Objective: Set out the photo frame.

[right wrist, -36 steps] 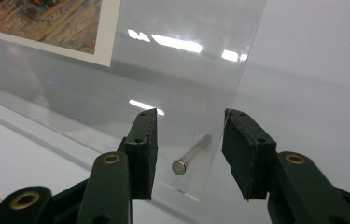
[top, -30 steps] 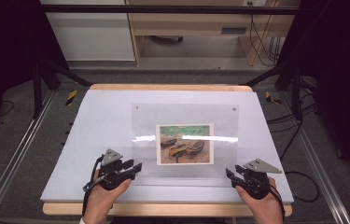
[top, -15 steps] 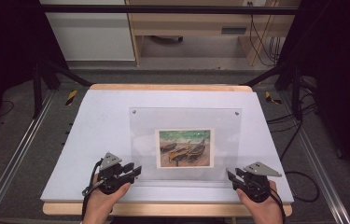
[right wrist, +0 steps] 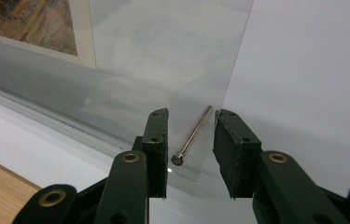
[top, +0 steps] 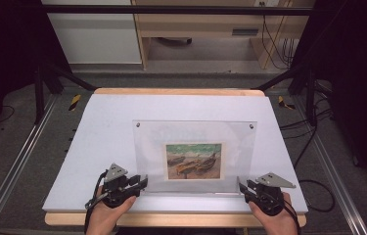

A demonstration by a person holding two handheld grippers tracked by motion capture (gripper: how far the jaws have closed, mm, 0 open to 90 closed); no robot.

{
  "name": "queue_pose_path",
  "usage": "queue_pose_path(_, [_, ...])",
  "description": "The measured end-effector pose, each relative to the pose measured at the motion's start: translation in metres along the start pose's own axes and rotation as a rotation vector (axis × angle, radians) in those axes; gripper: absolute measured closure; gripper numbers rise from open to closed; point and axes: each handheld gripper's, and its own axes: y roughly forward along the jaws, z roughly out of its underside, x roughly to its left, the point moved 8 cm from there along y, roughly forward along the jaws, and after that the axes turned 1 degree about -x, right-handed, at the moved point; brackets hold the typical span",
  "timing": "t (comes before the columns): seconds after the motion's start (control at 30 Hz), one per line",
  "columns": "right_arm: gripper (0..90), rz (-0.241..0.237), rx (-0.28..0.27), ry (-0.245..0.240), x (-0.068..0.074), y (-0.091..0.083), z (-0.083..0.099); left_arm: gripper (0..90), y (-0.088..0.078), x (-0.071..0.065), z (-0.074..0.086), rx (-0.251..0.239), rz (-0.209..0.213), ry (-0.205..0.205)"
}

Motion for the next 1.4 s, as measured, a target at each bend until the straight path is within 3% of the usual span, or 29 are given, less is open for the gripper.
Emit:
queue_pose_path(0.67, [65.6,-0.019,0.035,-0.001,0.003,-0.002,0.013,60.2,-0.001,-0.005,0.014,0.026,0.003,0.041])
queue_pose_path(1.4, [65.0,-0.032,0.022,0.002,0.002,-0.003,0.012,59.8,-0.001,-0.004,0.014,0.027,0.019,0.029])
